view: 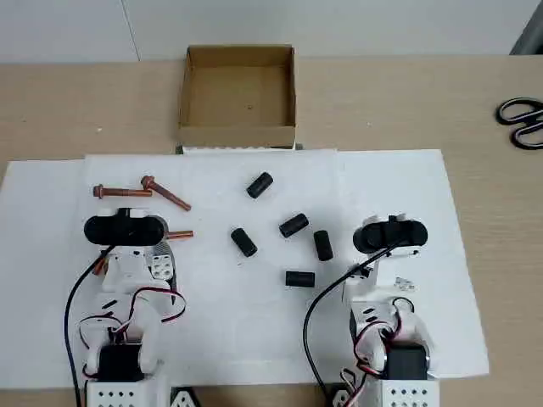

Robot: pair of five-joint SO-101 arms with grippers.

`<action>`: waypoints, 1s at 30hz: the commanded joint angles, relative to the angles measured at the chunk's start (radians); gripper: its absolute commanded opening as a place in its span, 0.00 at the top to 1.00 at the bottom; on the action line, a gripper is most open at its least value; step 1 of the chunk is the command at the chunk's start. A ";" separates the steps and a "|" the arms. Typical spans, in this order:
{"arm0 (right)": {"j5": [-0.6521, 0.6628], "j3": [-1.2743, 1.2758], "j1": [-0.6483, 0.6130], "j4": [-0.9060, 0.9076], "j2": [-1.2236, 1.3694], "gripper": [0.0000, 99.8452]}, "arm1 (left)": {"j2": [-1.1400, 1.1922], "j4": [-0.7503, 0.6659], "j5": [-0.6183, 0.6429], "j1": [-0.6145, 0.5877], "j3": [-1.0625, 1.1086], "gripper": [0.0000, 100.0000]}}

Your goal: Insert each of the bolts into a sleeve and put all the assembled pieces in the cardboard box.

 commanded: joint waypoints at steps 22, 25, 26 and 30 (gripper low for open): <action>-0.008 -0.404 0.125 0.035 0.183 1.00 | -0.006 0.155 0.000 0.101 -0.331 0.99; -0.034 -0.560 0.154 0.073 0.371 1.00 | -0.006 0.176 0.000 0.106 -0.352 0.99; -0.058 -0.623 0.162 0.091 0.430 1.00 | -0.006 0.176 0.000 0.107 -0.361 0.99; -0.143 -0.904 0.159 0.205 0.647 1.00 | 0.002 0.175 -0.002 0.107 -0.430 0.99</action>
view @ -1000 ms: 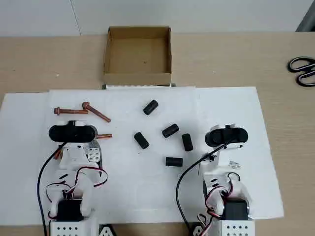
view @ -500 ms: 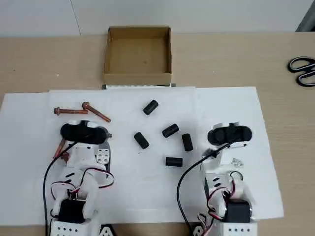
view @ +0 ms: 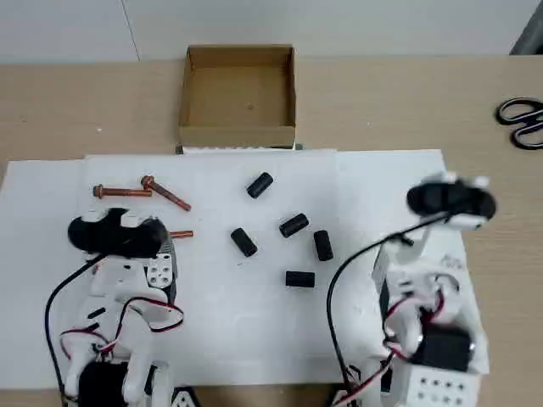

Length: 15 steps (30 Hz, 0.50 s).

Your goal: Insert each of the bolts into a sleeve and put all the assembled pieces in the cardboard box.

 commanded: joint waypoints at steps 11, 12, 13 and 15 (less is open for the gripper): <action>-0.164 -0.638 0.007 0.453 0.616 1.00 | 0.657 0.078 0.008 -0.006 -0.555 0.99; -0.161 -0.666 0.007 0.479 0.654 1.00 | 0.736 0.124 0.009 -0.006 -0.628 0.99; -0.149 -0.686 0.007 0.490 0.687 1.00 | 0.816 0.183 0.009 -0.006 -0.696 0.99; -0.069 -0.704 0.007 0.496 0.739 1.00 | 0.957 0.324 0.009 -0.006 -0.831 0.99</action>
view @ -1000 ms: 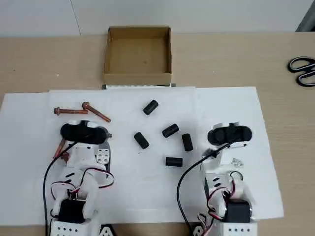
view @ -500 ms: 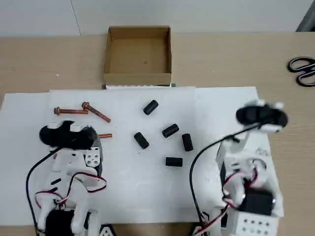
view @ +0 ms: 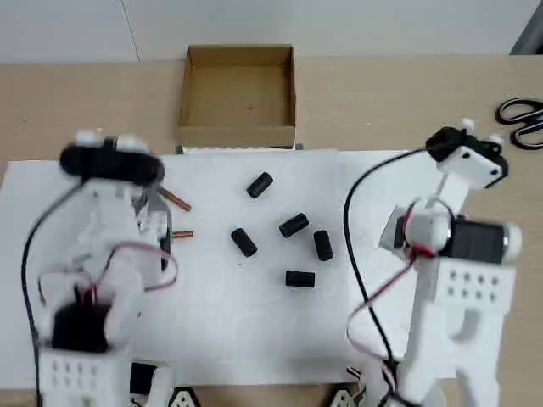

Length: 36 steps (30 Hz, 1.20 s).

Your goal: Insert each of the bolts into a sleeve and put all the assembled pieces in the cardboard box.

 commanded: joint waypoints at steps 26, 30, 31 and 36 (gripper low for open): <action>0.529 -0.092 -0.277 -0.028 0.483 0.82 | 0.927 0.350 -0.054 -0.201 -0.432 0.99; 0.440 -0.123 -0.320 -0.085 0.484 0.86 | 0.928 0.350 -0.054 -0.215 -0.430 0.99; 0.422 -0.132 -0.332 -0.097 0.487 0.87 | 0.928 0.348 -0.054 -0.215 -0.430 0.99; 0.422 -0.141 -0.380 -0.163 0.489 0.87 | 0.930 0.331 -0.054 -0.215 -0.430 0.99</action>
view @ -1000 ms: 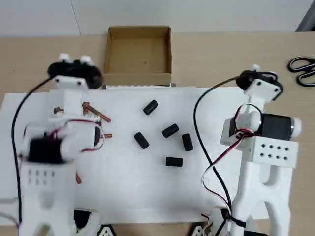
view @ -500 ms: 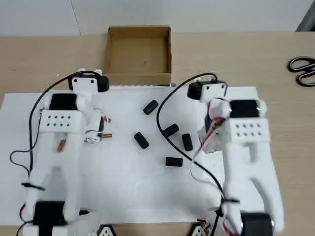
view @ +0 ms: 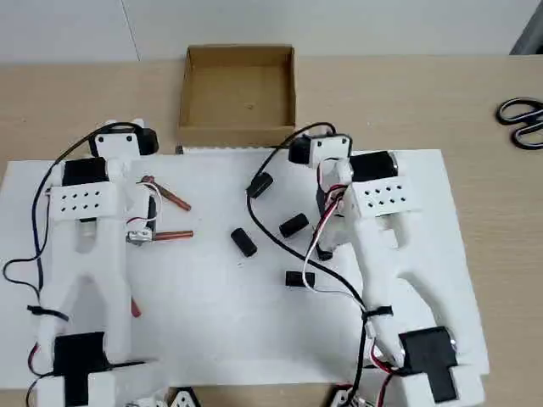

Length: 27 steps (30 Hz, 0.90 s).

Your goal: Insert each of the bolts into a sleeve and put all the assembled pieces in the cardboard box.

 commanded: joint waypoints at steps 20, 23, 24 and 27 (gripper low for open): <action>-0.069 -0.040 -0.018 0.065 -0.002 0.87 | -0.003 -0.043 -0.005 -0.003 -0.016 0.99; -0.078 -0.038 -0.018 0.044 0.010 0.87 | -0.003 -0.043 -0.005 -0.003 -0.004 0.99; -0.078 -0.038 -0.018 0.039 0.024 0.87 | -0.003 -0.044 -0.005 -0.002 0.005 0.99; -0.080 -0.044 -0.019 0.031 0.079 0.87 | -0.003 -0.044 -0.005 -0.002 0.027 0.99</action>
